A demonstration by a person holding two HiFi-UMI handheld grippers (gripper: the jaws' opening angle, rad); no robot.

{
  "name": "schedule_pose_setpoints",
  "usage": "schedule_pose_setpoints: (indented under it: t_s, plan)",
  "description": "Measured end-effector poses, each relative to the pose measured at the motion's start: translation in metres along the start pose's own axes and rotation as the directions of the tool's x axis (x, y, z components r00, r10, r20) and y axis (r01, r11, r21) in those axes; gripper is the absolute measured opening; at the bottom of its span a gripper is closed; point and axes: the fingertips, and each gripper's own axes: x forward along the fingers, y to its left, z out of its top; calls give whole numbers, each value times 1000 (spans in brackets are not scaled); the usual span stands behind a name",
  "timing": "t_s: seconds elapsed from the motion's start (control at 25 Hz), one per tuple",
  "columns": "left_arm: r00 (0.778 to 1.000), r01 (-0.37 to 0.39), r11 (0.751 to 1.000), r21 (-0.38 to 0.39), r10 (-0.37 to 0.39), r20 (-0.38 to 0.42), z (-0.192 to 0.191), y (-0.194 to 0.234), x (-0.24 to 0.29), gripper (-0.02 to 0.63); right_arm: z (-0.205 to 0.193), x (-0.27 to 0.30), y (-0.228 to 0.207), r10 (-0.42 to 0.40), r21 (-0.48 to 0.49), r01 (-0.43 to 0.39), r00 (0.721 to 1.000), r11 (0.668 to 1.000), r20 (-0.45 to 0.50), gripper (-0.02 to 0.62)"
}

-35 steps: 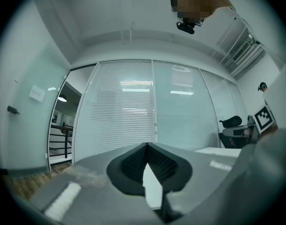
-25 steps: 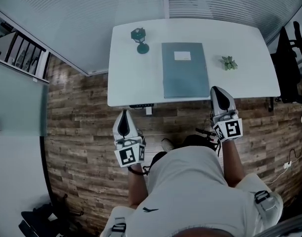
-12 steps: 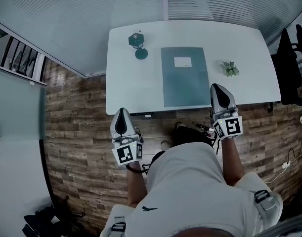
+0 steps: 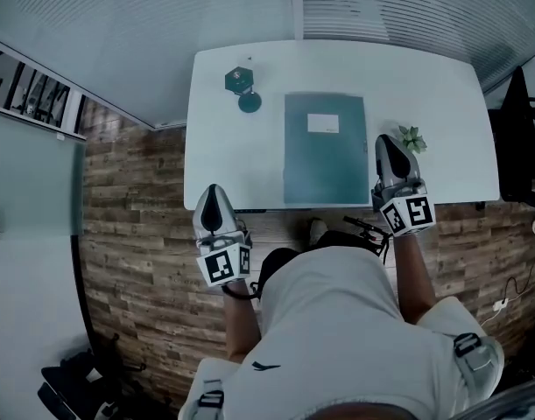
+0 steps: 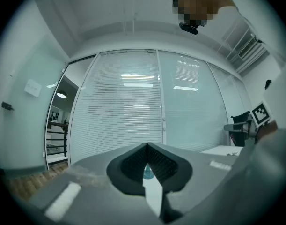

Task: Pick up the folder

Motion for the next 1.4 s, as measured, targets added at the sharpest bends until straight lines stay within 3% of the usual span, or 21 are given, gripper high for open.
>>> schedule_pose_setpoints:
  t_s: [0.28, 0.6, 0.96, 1.08, 1.2, 1.28, 1.4]
  plan:
    - [999, -37, 999, 26, 38, -18, -5, 9, 10, 6, -14, 11, -6, 21, 9, -20, 999, 1000, -42, 3]
    - [999, 29, 999, 29, -28, -33, -15, 23, 33, 6, -41, 23, -12, -40, 8, 41, 993, 999, -108, 2]
    - [998, 46, 999, 22, -45, -33, -20, 28, 42, 6, -51, 29, -16, -59, -7, 59, 984, 998, -167, 24]
    - [998, 48, 999, 20, -47, -41, -24, 28, 41, 6, -56, 29, -17, -53, 9, 56, 979, 998, -195, 62]
    - [998, 57, 998, 24, -55, -43, -25, 25, 41, 6, -63, 29, -17, -33, 39, 43, 970, 998, -242, 143]
    - [997, 60, 998, 22, -59, -42, -25, 25, 40, 6, -72, 30, -16, -12, 65, 32, 957, 997, -290, 236]
    - [997, 67, 997, 26, -66, -46, -24, 23, 37, 6, -87, 29, -14, 11, 83, 20, 930, 996, -368, 323]
